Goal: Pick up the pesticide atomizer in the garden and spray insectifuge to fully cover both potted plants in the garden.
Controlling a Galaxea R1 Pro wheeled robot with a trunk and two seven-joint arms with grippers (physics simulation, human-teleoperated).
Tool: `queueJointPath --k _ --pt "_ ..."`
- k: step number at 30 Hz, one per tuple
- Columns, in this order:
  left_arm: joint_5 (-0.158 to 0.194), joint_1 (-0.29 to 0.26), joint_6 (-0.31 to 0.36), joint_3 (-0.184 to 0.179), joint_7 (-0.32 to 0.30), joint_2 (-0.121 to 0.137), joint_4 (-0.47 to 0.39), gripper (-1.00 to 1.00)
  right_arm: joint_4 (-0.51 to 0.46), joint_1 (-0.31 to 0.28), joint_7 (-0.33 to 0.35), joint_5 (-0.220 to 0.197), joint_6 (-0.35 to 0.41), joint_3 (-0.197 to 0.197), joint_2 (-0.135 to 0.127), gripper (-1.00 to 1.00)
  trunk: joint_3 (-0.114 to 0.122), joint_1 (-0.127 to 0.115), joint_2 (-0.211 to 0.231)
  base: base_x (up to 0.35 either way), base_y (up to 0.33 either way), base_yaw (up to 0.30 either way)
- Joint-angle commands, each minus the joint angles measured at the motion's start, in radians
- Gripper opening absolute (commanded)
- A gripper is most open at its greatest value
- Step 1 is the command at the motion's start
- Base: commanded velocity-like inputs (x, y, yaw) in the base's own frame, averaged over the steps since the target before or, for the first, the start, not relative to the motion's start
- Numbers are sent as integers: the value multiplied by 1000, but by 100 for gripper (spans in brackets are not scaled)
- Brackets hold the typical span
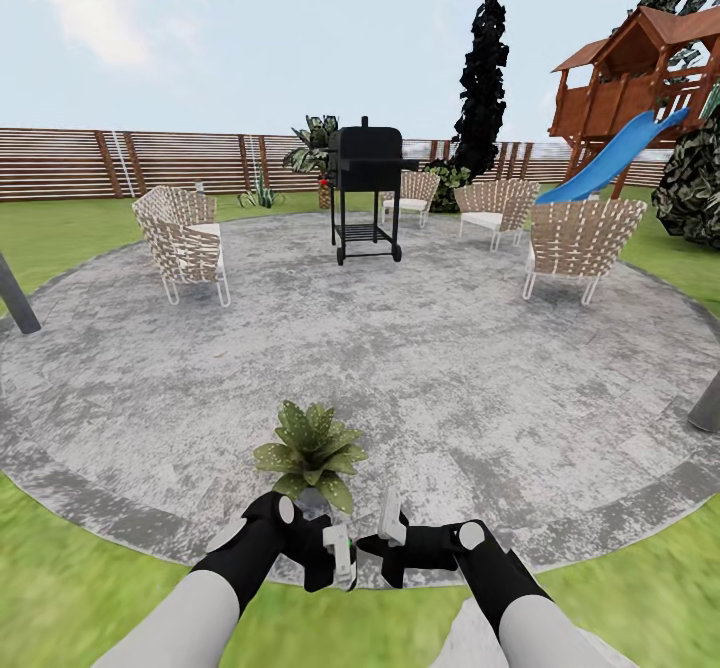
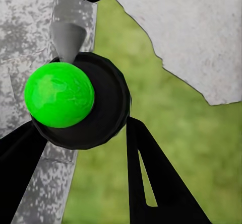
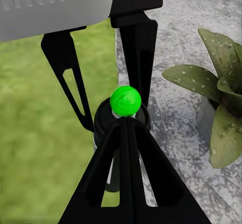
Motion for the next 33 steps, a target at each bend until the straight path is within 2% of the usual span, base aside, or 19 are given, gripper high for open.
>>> queueJointPath --k 1,29,33 --pt "-4 0 1 -1 -2 0 -1 -100 -1 -1 6 7 -3 -8 1 -100 -1 0 0 0 0 0" --pt "-2 0 -2 0 -5 0 4 -100 -1 -1 6 7 -3 -8 1 -100 -1 0 0 0 0 0" --pt "-1 1 -39 1 -5 0 6 -100 -1 -1 6 7 -3 -8 1 -100 -1 0 0 0 0 0"
